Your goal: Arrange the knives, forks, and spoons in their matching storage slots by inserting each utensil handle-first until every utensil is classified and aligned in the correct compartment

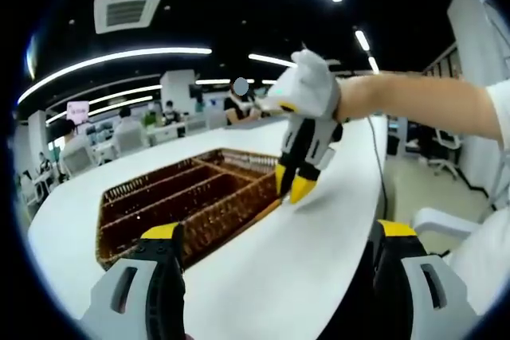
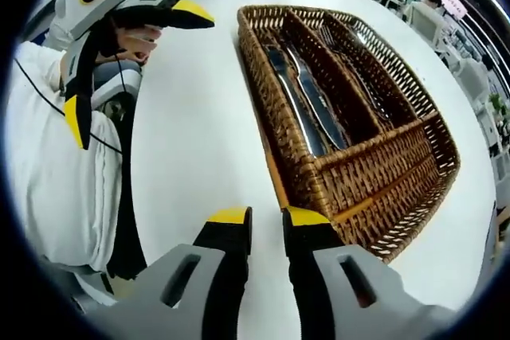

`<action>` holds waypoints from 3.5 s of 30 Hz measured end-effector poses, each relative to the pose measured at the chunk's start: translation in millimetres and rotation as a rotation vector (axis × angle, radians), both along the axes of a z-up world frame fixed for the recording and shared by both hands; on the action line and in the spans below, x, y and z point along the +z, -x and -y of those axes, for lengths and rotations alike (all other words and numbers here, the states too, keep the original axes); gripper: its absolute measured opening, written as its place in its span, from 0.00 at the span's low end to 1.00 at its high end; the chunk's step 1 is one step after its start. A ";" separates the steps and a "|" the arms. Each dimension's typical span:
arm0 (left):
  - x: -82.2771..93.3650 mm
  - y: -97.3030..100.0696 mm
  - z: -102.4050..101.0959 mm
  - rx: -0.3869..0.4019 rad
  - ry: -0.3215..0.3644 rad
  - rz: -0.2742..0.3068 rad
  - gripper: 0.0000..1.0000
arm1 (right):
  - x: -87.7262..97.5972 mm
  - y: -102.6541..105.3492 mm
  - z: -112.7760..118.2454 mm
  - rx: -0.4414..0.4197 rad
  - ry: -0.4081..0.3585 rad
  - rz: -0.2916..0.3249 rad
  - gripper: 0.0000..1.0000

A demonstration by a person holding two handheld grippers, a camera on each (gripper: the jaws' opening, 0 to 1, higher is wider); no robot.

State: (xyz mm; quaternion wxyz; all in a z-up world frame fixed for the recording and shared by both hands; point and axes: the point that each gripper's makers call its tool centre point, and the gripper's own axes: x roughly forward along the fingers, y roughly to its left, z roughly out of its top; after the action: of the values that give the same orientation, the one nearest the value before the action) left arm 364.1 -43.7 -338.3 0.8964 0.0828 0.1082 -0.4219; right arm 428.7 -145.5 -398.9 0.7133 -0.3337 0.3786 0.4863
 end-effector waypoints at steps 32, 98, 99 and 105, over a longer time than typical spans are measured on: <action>-3.7 -1.6 3.3 0.000 -0.026 -0.013 0.98 | -9.9 -10.0 -8.8 -0.131 -0.121 0.094 0.16; -18.9 -3.2 -15.2 0.028 -0.025 -0.045 0.97 | -15.6 13.8 -36.8 0.084 0.282 -0.272 0.06; -19.0 -2.9 -15.3 0.028 -0.025 -0.046 0.96 | -15.7 13.6 -36.5 0.077 0.275 -0.277 0.06; -21.0 -2.4 -16.4 0.031 -0.026 -0.049 0.96 | -16.1 20.6 -35.0 0.057 0.219 -0.326 0.06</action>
State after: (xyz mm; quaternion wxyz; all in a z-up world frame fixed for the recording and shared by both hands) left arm 366.5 -27.3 -359.3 0.8986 0.0824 0.1369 -0.4086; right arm 408.1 -110.5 -414.9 0.5880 -0.3368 0.5300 0.5097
